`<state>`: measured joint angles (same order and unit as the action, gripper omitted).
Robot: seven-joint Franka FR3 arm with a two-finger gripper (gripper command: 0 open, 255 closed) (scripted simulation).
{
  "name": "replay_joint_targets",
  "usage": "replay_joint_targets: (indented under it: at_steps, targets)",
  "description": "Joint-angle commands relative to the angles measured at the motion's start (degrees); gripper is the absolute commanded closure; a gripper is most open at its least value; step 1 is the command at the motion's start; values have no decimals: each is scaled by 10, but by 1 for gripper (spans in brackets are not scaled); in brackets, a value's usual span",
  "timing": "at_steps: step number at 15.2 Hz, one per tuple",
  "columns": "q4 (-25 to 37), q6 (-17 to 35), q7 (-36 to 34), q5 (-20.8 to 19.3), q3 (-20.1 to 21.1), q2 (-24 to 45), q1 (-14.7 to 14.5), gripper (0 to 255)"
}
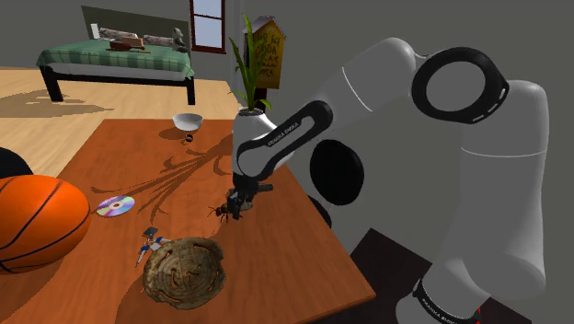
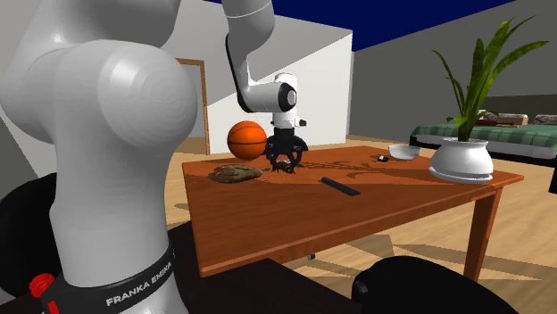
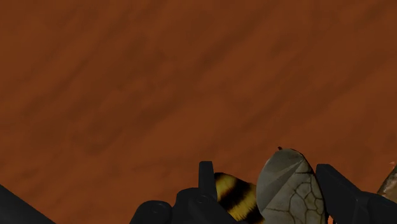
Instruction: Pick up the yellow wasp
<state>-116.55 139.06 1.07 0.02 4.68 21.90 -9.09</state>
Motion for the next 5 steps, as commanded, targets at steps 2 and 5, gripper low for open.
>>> replay_joint_targets:
  at_steps: [2, 5]
  targets:
    - [3, -19, -1, 1, 1, -16, 0, 255]
    - [4, -26, 0, 2, 1, -22, 0, 255]
